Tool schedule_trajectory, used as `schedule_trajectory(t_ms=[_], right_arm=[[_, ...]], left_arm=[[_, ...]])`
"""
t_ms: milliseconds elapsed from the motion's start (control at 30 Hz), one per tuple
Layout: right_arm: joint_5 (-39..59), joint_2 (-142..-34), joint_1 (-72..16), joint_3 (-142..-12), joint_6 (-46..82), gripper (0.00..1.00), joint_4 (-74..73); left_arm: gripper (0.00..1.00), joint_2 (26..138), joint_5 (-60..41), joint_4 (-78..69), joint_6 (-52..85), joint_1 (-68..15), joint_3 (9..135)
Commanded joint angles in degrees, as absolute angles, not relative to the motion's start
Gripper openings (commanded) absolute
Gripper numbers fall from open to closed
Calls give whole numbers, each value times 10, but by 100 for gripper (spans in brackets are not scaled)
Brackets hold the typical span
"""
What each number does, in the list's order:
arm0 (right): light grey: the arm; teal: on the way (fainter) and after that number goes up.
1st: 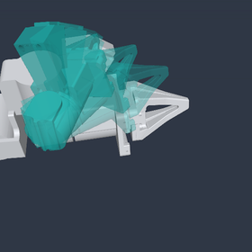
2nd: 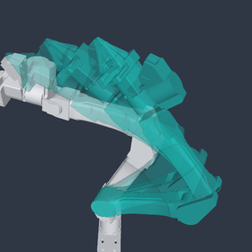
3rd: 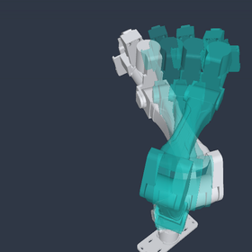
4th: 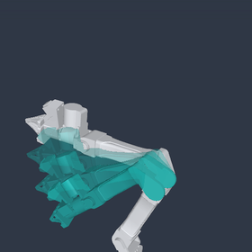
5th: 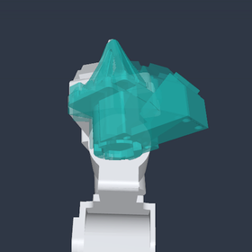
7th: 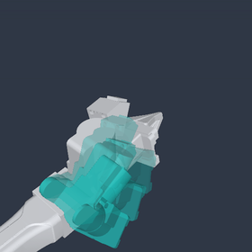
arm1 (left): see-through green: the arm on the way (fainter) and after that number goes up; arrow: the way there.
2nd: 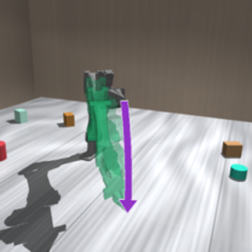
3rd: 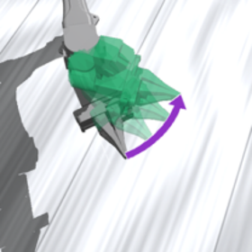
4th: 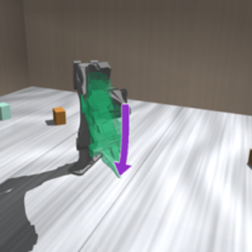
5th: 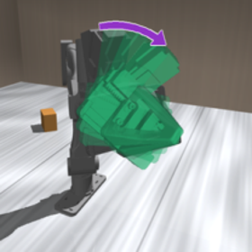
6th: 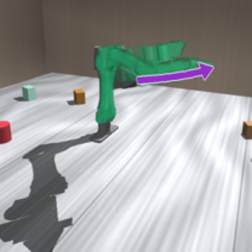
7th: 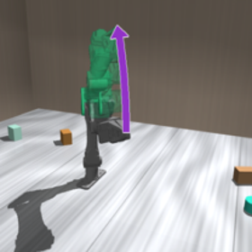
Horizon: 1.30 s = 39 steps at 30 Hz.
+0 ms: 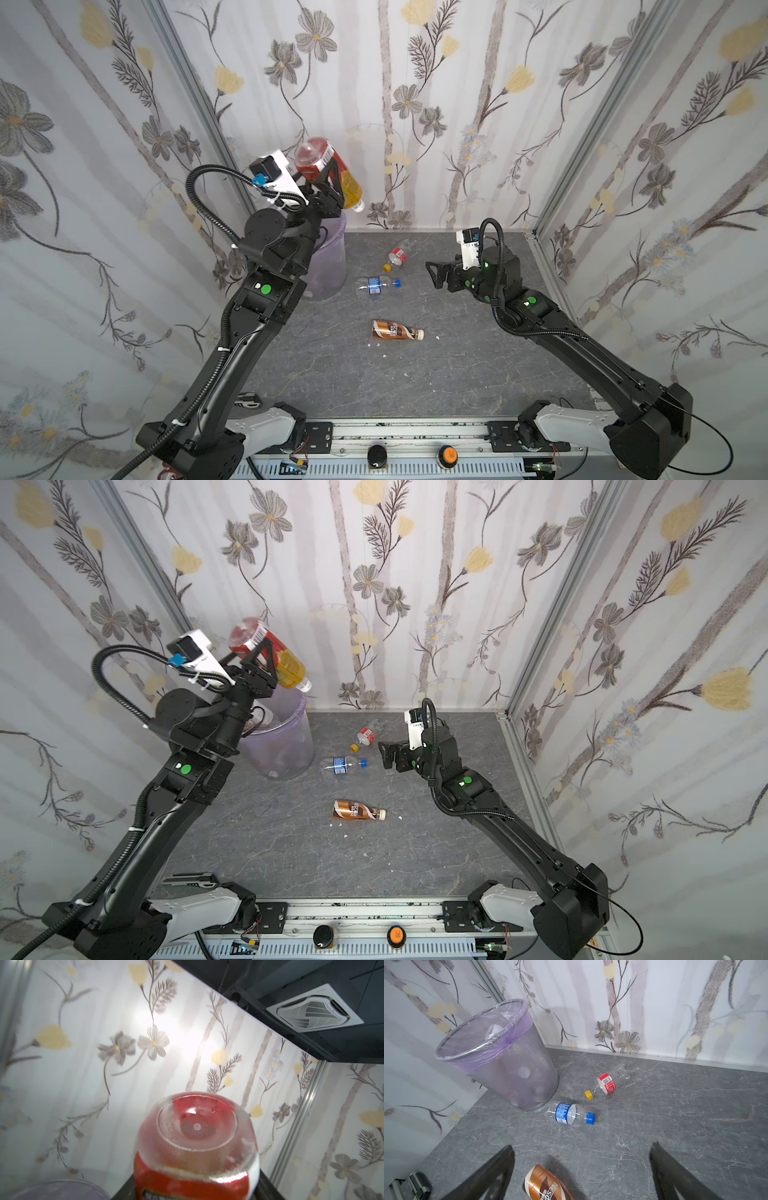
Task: Throw the plastic bottles in the bin
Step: 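Open the left gripper over the wastebasket to drop the red-and-gold bottle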
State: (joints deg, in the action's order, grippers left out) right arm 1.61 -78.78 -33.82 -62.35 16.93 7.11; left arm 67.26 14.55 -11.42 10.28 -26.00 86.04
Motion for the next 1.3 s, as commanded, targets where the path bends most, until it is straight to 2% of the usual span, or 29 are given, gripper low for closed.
schedule_trajectory(t_ms=[0, 133, 333, 433, 500, 633, 900, 1267], right_arm=[[31, -788, -336, -620, 179, 100, 43], [36, -791, -336, -619, 184, 100, 39], [56, -802, -336, -622, 191, 100, 29], [58, -796, -336, -617, 196, 100, 28], [55, -790, -336, -610, 196, 100, 28], [59, -793, -336, -606, 196, 100, 29], [77, -830, -338, -622, 212, 100, 10], [49, -883, -372, -624, 159, 100, 76]], left_arm=[[60, 651, 251, -194, -63, -256, 857], [60, 643, 265, -254, -97, -221, 853], [62, 700, 225, -216, 50, -117, 786], [76, 749, 154, -103, 146, -89, 775], [100, 742, 71, -101, 151, -94, 746], [100, 705, 164, -66, 116, -109, 780], [100, 642, 91, -63, 148, -125, 815], [100, 566, 43, -59, 234, -152, 662]])
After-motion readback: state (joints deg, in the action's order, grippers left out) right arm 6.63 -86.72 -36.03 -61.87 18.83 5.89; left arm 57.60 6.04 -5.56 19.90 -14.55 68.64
